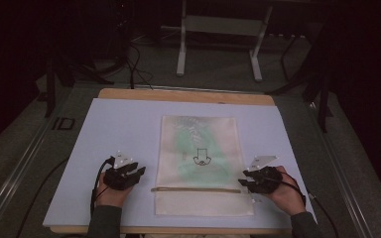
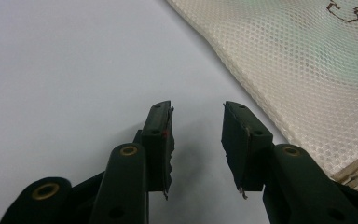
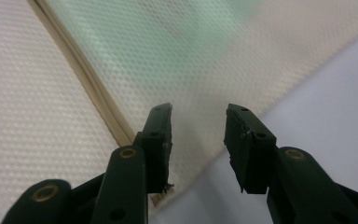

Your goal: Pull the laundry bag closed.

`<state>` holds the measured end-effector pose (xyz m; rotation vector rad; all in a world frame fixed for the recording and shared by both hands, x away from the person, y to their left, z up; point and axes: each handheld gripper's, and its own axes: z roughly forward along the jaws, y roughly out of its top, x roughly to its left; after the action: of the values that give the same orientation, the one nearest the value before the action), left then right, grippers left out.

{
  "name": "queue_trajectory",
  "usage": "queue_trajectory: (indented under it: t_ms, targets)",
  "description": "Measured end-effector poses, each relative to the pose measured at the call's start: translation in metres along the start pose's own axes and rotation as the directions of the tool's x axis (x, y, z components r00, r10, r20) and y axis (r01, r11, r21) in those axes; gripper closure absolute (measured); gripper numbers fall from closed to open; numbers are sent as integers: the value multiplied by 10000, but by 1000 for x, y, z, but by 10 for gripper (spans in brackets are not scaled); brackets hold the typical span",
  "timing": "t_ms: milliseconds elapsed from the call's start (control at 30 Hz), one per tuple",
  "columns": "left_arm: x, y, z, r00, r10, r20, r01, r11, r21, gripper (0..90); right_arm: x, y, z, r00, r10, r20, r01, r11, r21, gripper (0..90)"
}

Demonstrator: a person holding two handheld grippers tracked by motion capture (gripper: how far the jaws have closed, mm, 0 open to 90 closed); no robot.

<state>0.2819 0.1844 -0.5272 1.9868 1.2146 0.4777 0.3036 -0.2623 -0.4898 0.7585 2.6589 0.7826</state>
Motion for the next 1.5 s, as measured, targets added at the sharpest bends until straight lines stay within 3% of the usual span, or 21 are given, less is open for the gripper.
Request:
queue_trajectory:
  t_ms: [367, 733, 1500]
  targets:
    - [-1, 0, 2, 10000, -38, 31, 38, 10000, 20, 624, 13, 21, 6, 9962, -721, -483, 730, 9972, 158, 589]
    - [0, 0, 2, 10000, -48, 66, 47, 10000, 42, 631, 32, 45, 21, 9821, -1457, -1196, 1492, 9886, 203, 609]
    - [2, 1, 1, 9999, -122, 28, 122, 9999, -33, 630, 53, 78, 41, 9624, -1996, -1840, 2015, 9794, -82, 563]
